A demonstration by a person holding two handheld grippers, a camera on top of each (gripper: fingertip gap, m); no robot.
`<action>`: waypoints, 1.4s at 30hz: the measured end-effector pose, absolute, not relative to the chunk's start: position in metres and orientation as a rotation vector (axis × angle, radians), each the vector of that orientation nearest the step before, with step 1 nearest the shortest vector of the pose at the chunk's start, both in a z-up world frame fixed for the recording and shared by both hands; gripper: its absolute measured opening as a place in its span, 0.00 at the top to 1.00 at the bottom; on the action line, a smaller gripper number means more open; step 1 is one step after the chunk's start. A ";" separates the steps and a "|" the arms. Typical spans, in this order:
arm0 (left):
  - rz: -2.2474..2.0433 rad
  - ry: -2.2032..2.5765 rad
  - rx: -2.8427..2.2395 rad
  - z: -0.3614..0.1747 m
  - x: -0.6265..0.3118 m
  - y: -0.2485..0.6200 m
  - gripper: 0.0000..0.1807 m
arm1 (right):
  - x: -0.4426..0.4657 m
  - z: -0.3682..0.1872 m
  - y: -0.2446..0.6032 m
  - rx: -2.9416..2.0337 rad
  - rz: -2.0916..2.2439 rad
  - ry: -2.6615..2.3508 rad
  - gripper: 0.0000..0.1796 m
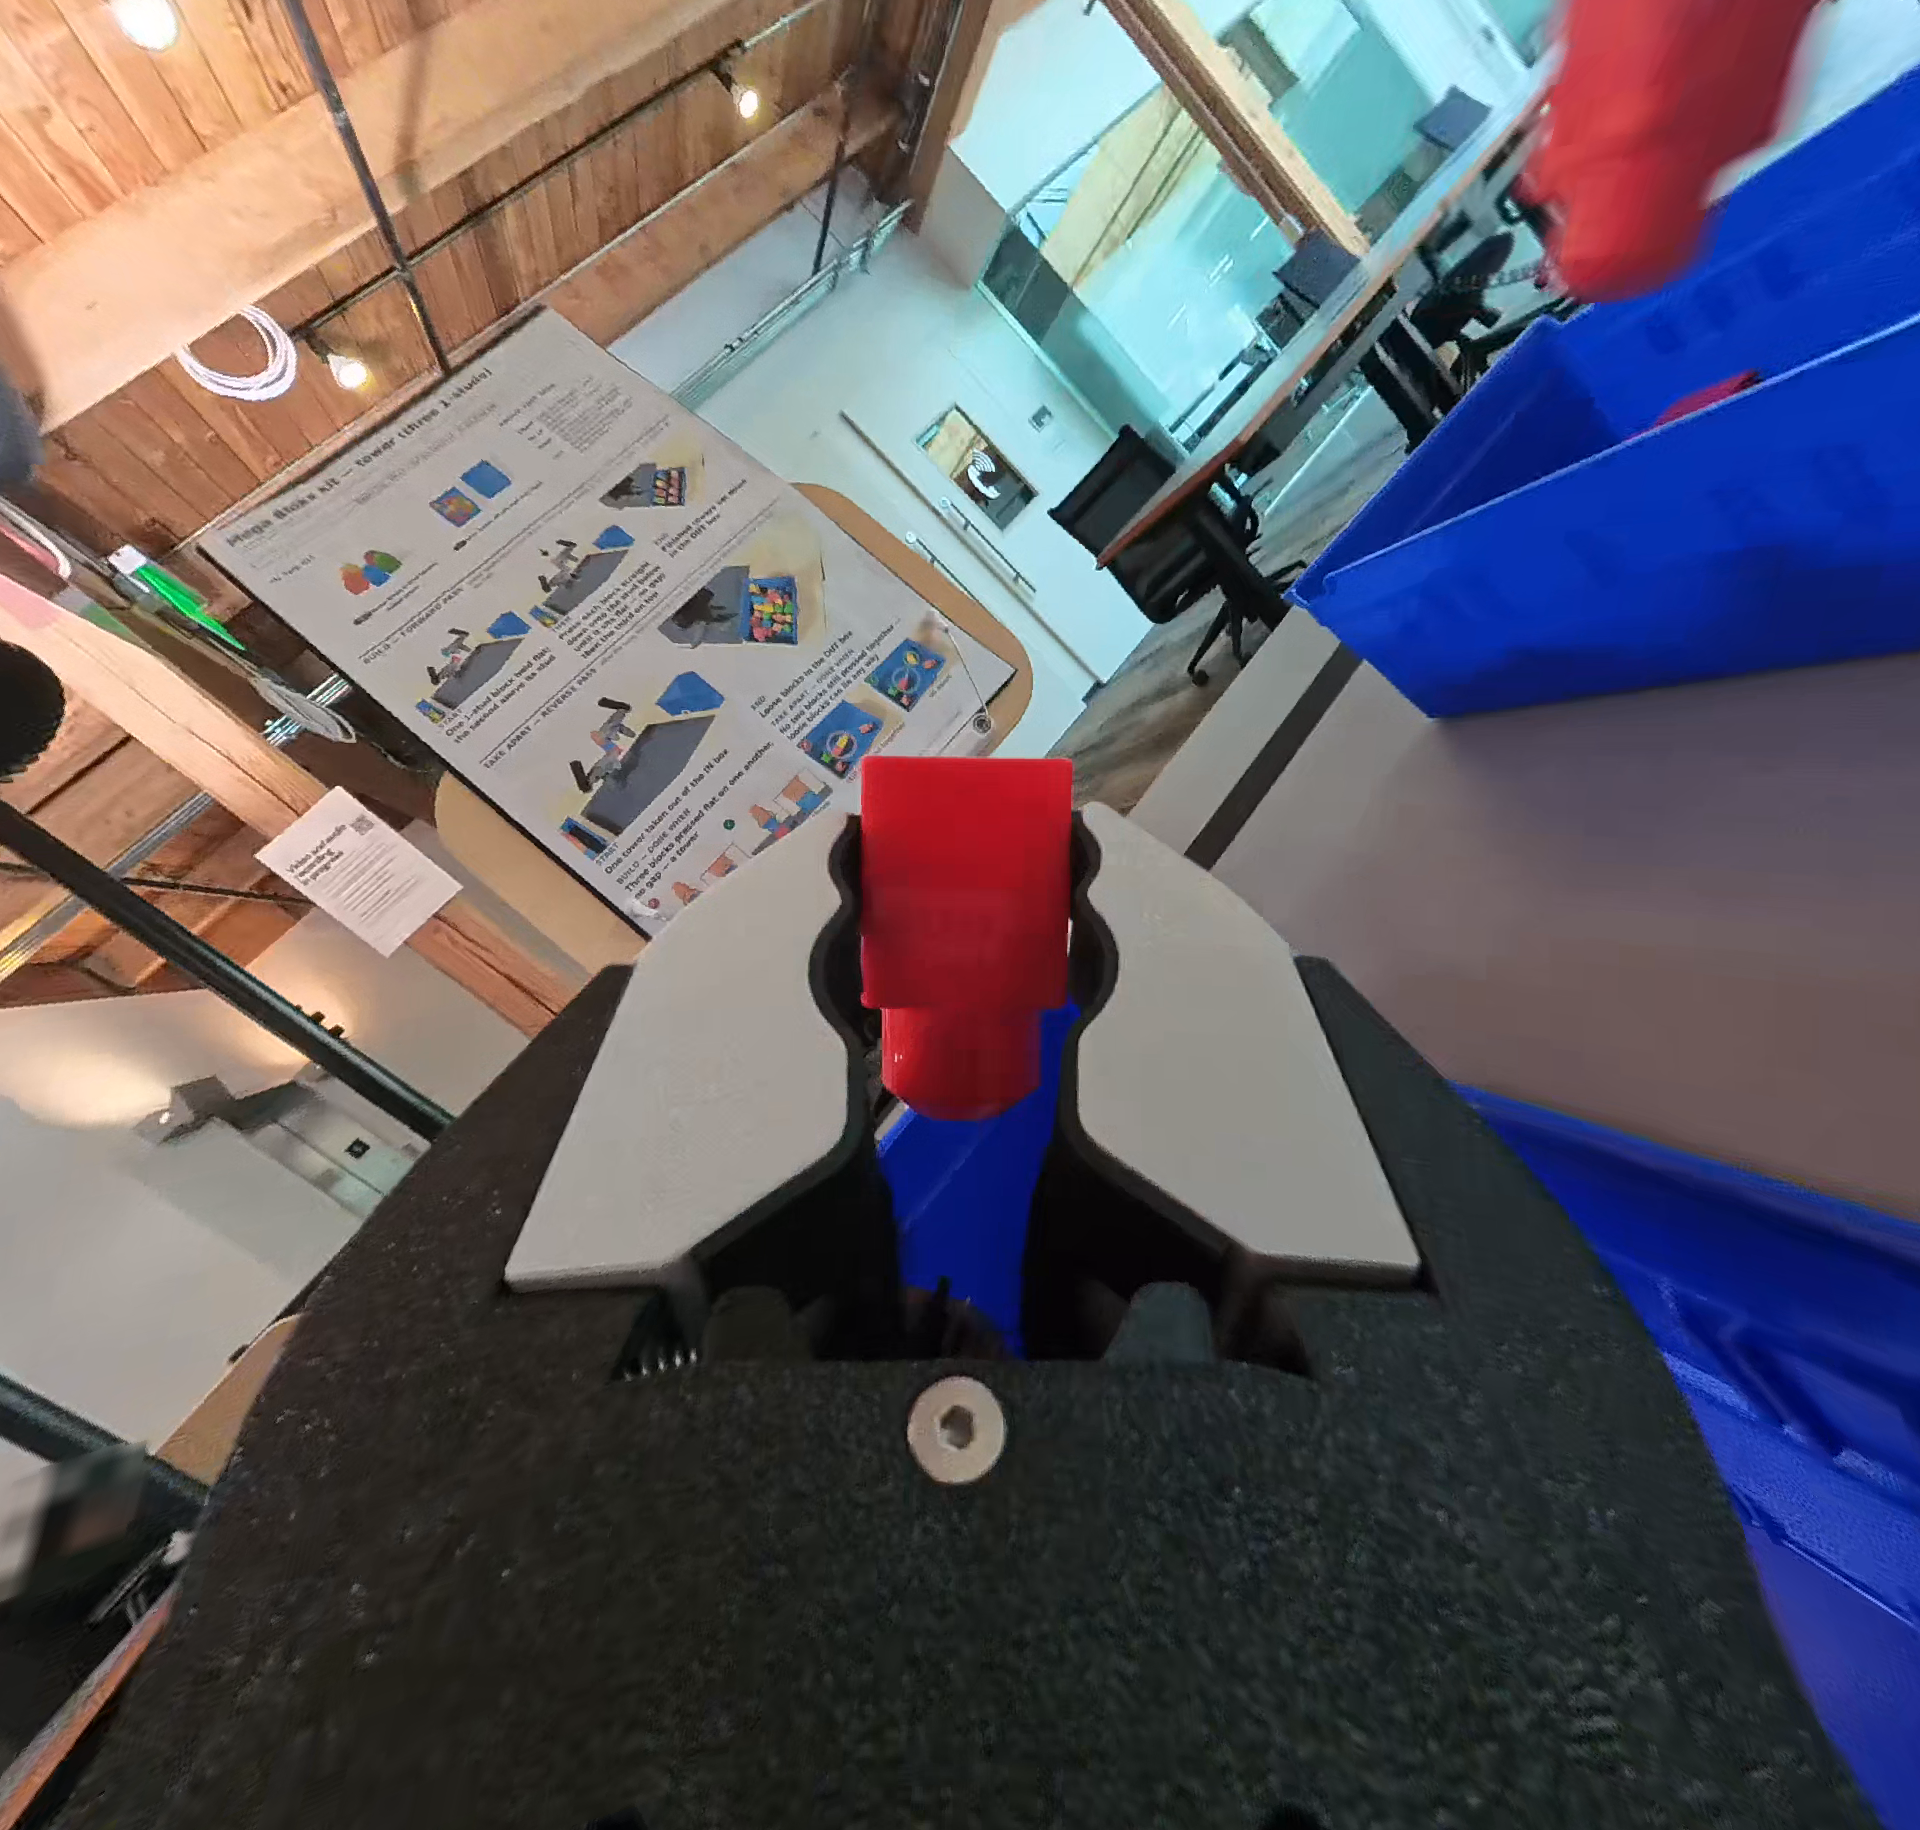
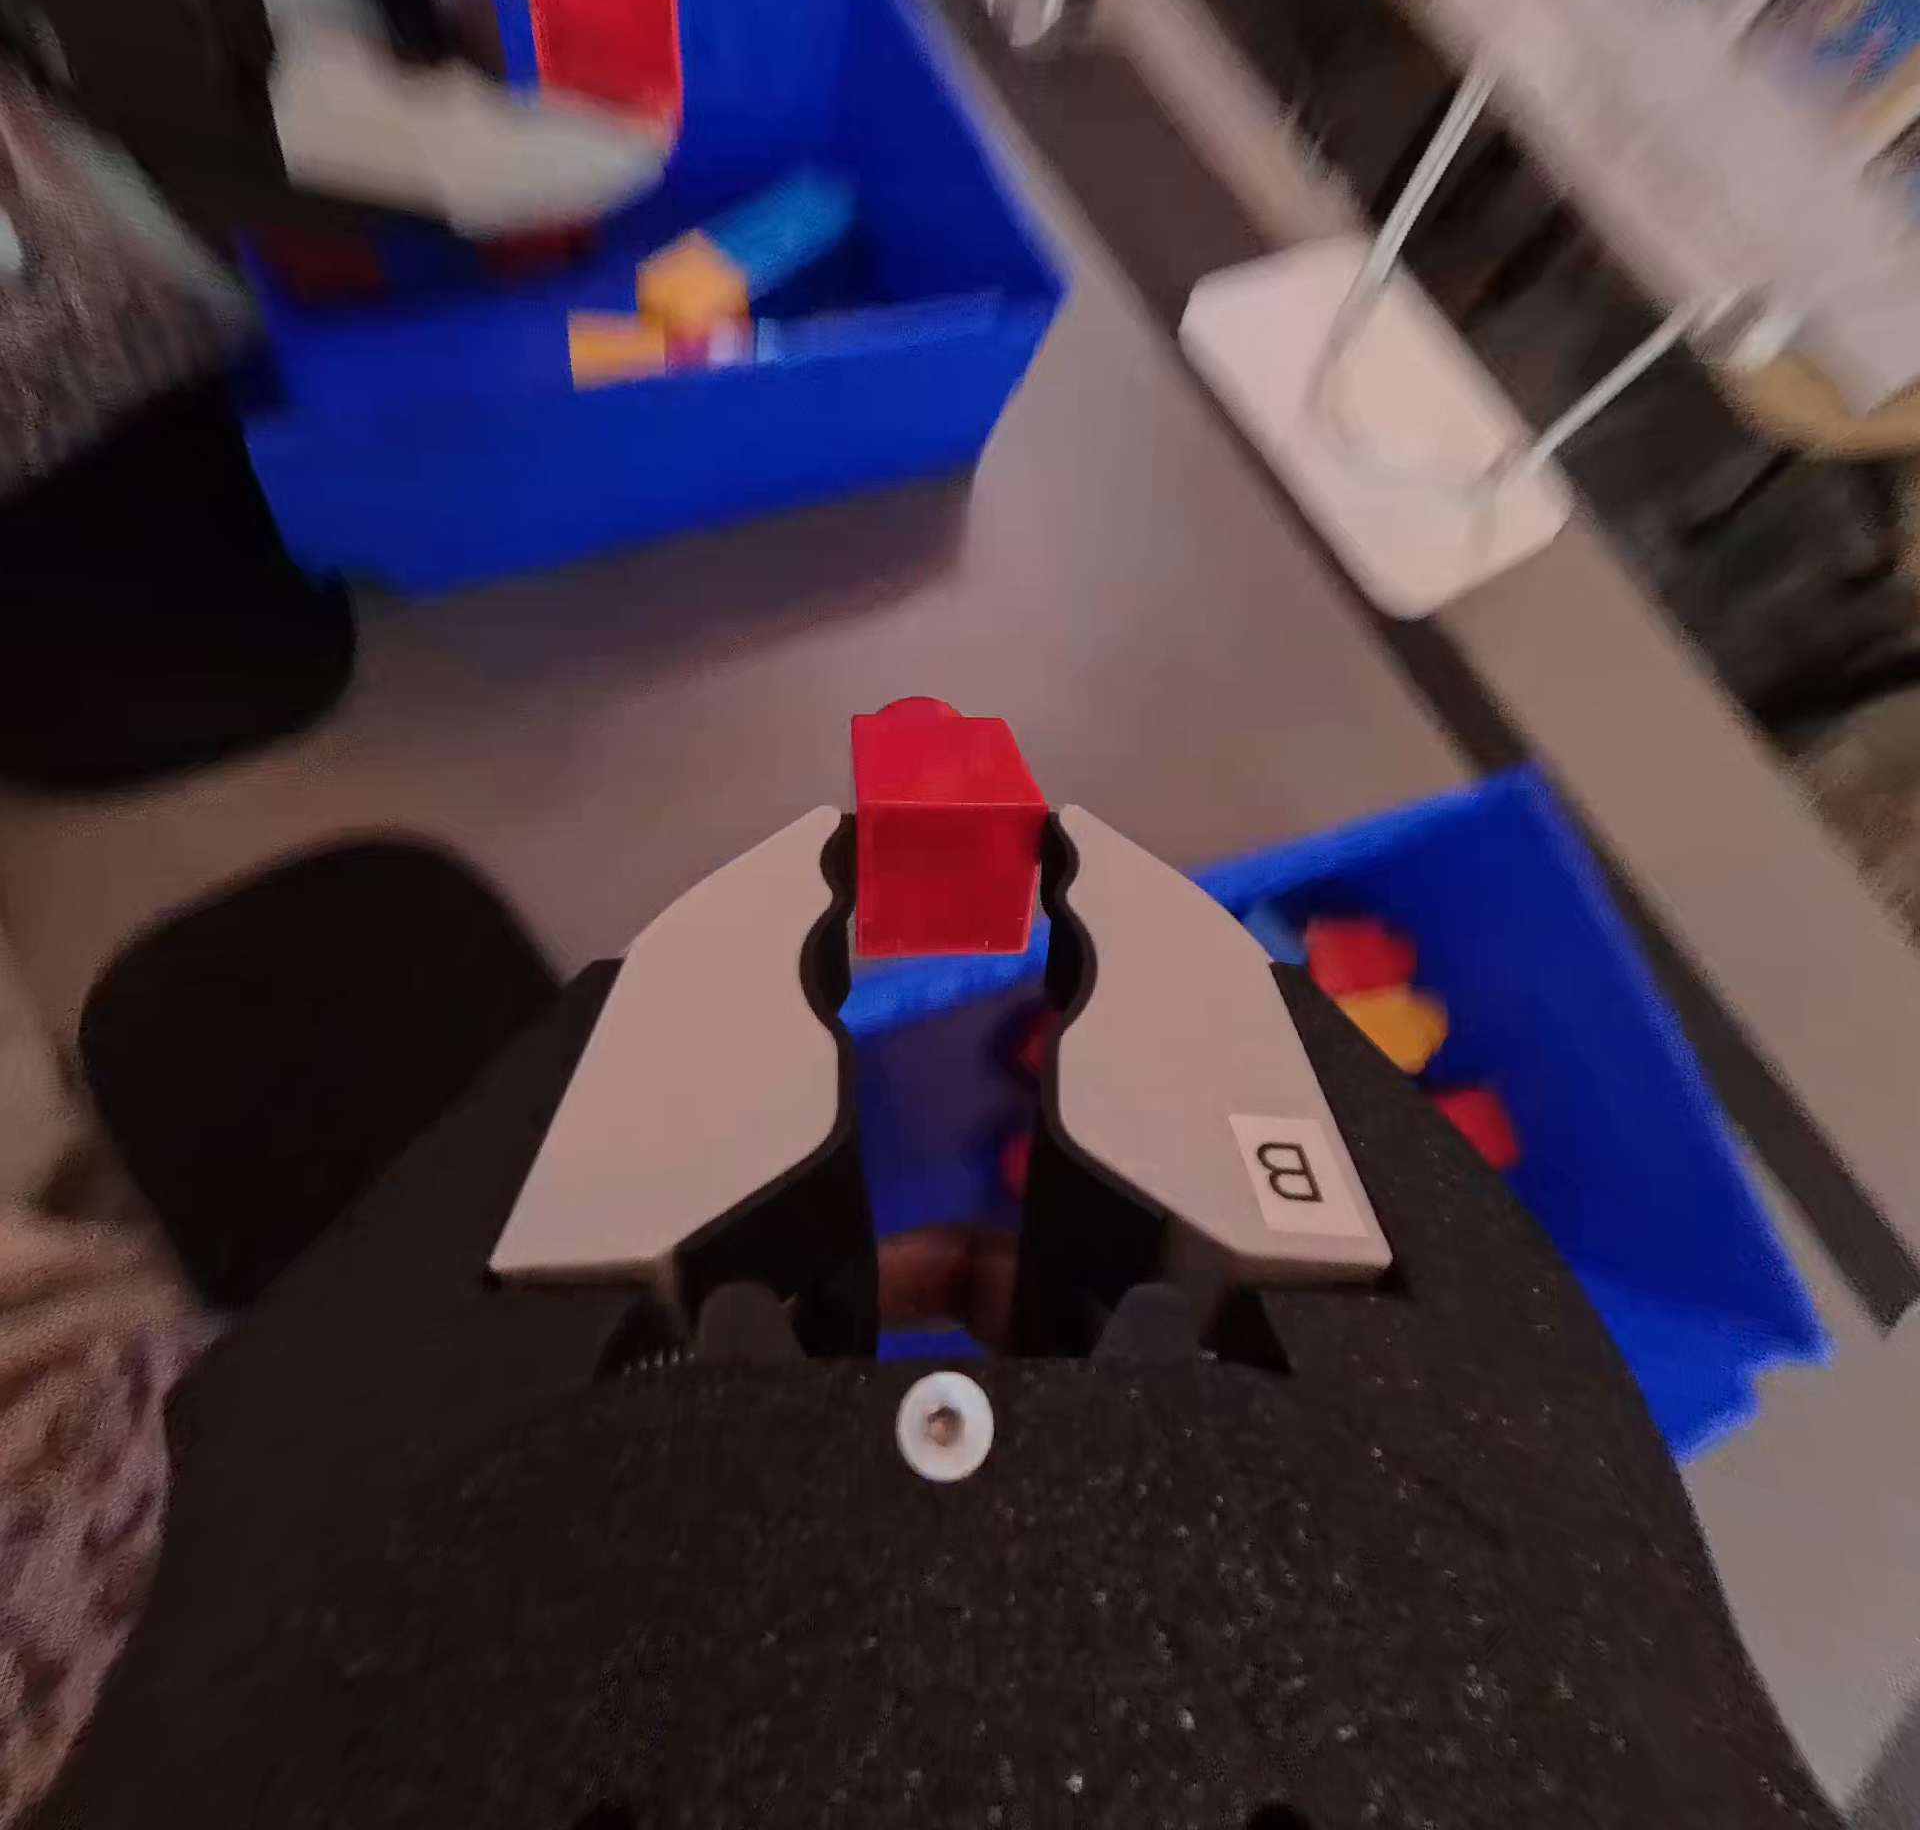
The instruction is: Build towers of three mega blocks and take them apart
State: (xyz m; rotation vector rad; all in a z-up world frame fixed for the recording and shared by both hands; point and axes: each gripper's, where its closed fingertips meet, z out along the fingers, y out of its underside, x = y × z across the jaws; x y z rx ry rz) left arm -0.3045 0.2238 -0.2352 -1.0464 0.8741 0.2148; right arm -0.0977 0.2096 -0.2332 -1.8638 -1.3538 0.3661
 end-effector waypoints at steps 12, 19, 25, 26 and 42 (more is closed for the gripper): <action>0.254 0.945 -1.072 -0.250 -0.299 0.229 0.80 | -0.030 -0.347 0.228 -2.567 0.253 -1.354 0.80; 0.254 0.937 -1.062 -0.248 -0.300 0.229 0.80 | -0.038 -0.335 0.236 -2.491 0.256 -1.310 0.76; 0.265 0.928 -1.044 -0.245 -0.301 0.227 0.80 | -0.056 -0.283 0.243 -2.172 0.226 -1.262 0.66; 0.261 0.924 -1.040 -0.244 -0.300 0.227 0.80 | -0.066 -0.267 0.246 -2.071 0.231 -1.246 0.66; 0.323 0.907 -0.971 -0.235 -0.301 0.221 0.80 | -0.262 -0.219 0.219 -1.592 0.750 -1.297 0.60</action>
